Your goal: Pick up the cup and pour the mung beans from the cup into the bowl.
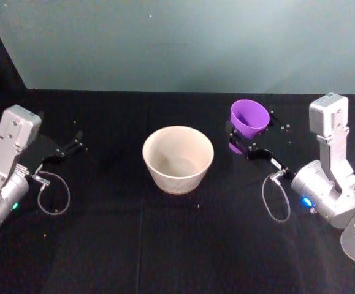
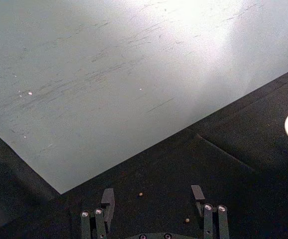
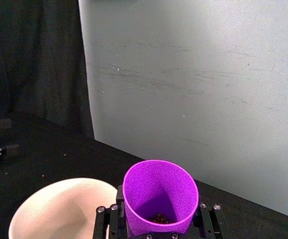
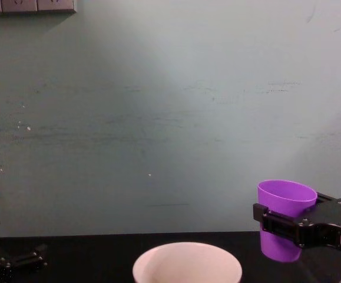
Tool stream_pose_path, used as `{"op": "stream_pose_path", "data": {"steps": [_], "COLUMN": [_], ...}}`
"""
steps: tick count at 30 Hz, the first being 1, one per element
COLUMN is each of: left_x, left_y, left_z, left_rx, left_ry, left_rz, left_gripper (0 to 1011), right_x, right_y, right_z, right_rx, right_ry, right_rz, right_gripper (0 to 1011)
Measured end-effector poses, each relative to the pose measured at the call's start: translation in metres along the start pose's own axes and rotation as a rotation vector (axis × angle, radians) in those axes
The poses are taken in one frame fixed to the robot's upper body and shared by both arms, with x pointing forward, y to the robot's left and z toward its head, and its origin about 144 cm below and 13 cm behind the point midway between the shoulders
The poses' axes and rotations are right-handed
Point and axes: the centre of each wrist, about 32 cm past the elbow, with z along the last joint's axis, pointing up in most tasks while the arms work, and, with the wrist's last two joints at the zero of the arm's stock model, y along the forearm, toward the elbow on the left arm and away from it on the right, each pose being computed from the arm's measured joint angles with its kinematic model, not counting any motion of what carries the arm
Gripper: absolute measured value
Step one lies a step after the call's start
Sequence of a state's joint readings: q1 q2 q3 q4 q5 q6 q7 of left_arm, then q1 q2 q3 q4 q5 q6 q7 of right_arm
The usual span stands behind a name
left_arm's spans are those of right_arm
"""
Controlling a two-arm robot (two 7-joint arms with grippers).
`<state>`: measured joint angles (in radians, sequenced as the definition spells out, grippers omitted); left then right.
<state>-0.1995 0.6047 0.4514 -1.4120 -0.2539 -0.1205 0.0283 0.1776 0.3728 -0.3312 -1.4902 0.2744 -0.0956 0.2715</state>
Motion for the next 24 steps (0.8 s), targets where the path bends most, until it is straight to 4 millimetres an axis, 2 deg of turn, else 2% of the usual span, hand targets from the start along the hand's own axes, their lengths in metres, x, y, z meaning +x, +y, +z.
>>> {"op": "stream_pose_path", "data": {"steps": [24], "left_x": [0.0000], "left_y": [0.0000], "left_z": [0.0000], "left_rx": [0.000], "left_ry": [0.000], "left_rz": [0.000], "left_gripper": [1000], "right_x": [0.0001], "right_y": [-0.0001], "right_z": [0.0005], "right_rx": [0.002], "right_ry": [-0.002], "right_rz": [-0.001], "right_gripper": [734]}}
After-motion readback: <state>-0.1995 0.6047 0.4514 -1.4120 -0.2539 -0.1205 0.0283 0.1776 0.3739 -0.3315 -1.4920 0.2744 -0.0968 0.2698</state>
